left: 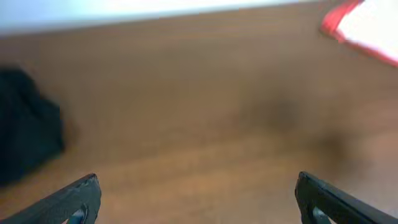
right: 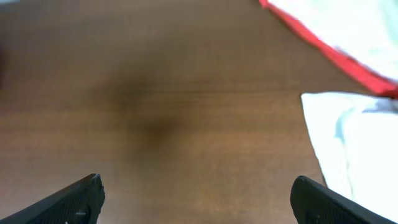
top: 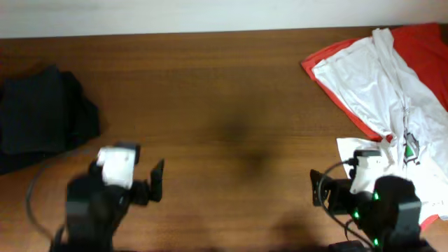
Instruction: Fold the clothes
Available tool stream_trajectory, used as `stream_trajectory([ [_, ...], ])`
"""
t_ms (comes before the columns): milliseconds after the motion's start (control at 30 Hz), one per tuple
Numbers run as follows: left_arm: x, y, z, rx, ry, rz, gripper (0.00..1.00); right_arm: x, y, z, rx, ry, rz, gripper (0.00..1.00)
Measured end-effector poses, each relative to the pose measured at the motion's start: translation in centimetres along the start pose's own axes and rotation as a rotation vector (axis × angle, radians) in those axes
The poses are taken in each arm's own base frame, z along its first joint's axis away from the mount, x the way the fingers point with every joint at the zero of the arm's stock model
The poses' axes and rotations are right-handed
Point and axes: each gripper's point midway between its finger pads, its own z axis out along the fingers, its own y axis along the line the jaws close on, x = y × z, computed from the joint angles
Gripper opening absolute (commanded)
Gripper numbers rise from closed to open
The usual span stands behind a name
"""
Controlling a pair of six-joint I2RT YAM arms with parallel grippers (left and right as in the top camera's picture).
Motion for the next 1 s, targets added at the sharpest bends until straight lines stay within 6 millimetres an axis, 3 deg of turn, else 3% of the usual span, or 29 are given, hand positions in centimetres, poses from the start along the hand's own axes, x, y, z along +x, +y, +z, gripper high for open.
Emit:
stream_trajectory([
  [100,-1.8,-0.9,-7.7,-0.014,-0.334,0.044,0.99,-0.3,0.0,-1.0,-0.001,-0.055,-0.005,0.99],
  [200,-1.9,-1.2,-9.7,-0.018,-0.413,0.054,0.99,-0.2,-0.1,-1.0,0.003,-0.054,-0.005,0.99],
  [367,1.7,-1.2,-8.4,-0.011,-0.259,0.031,0.99,-0.2,-0.1,-1.1,0.003,-0.058,-0.005,0.99],
  [467,6.5,-1.3,-7.5,-0.003,-0.063,0.005,0.99,-1.1,-1.8,-1.7,0.076,-0.182,0.002,0.99],
  [667,6.6,-1.3,-7.4,-0.002,-0.057,0.004,0.99,-3.9,-2.9,2.5,0.049,-0.721,-0.104,0.99],
  [767,6.7,-1.3,-7.4,-0.002,-0.057,0.004,0.99,-1.2,-4.6,6.6,0.096,-0.692,-0.117,0.99],
  [833,6.7,-1.3,-7.4,-0.002,-0.057,0.004,0.99,-0.1,-5.1,7.4,0.123,-0.633,-0.153,0.99],
  [1000,6.7,-1.3,-7.4,-0.002,-0.057,0.004,0.99,0.0,-5.5,7.4,0.158,-0.625,-0.202,0.99],
])
